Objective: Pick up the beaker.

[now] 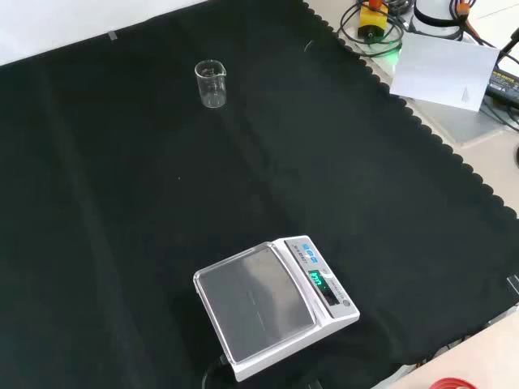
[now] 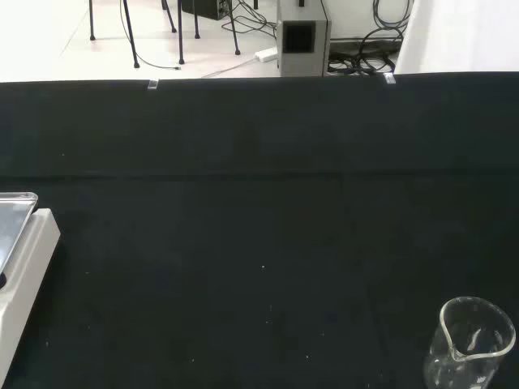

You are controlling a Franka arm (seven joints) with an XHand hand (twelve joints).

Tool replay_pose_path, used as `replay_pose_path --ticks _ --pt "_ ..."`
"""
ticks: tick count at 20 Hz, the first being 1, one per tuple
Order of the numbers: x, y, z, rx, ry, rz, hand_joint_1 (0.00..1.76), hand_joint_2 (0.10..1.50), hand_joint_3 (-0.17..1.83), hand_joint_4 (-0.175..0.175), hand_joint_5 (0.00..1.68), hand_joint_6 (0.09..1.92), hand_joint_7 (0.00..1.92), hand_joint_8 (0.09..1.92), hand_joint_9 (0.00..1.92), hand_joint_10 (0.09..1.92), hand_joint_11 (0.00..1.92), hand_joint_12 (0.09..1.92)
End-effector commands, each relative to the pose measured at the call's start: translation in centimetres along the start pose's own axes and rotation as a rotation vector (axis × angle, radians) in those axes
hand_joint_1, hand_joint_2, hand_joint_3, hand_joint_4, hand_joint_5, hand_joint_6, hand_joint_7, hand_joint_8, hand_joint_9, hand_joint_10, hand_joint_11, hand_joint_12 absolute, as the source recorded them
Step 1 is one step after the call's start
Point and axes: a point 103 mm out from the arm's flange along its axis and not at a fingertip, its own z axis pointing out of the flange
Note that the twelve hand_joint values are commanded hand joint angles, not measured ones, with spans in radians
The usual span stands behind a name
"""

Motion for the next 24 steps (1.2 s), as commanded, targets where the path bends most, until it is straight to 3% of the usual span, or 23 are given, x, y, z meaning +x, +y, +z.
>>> replay_pose_path --ticks 1,3,8,13,18,24 --pt "-1.2 0.0 0.3 -0.004 0.003 0.009 0.34 0.57 0.39 0.012 0.13 0.12 0.27 0.69 0.34 0.79 0.09 1.47" --pt "-2.7 0.0 0.7 0.005 0.005 0.015 0.34 0.62 0.27 0.013 0.15 0.09 0.26 0.7 0.32 0.82 0.04 1.57" --pt "-5.0 0.4 2.5 0.01 0.002 0.043 0.35 0.67 0.17 0.014 0.16 0.09 0.26 0.7 0.31 0.83 0.02 1.6" --pt "-8.3 1.7 8.7 -0.026 -0.056 0.073 0.39 0.68 0.15 0.016 0.15 0.09 0.22 0.7 0.3 0.83 0.01 1.6" --pt "-8.0 3.4 14.4 -0.052 -0.07 0.109 0.43 0.69 0.13 0.019 0.12 0.09 0.14 0.69 0.26 0.84 0.0 1.6" --pt "-6.9 4.8 19.3 0.01 -0.033 0.134 0.45 0.7 0.13 0.021 0.11 0.09 0.13 0.69 0.24 0.84 0.0 1.6"
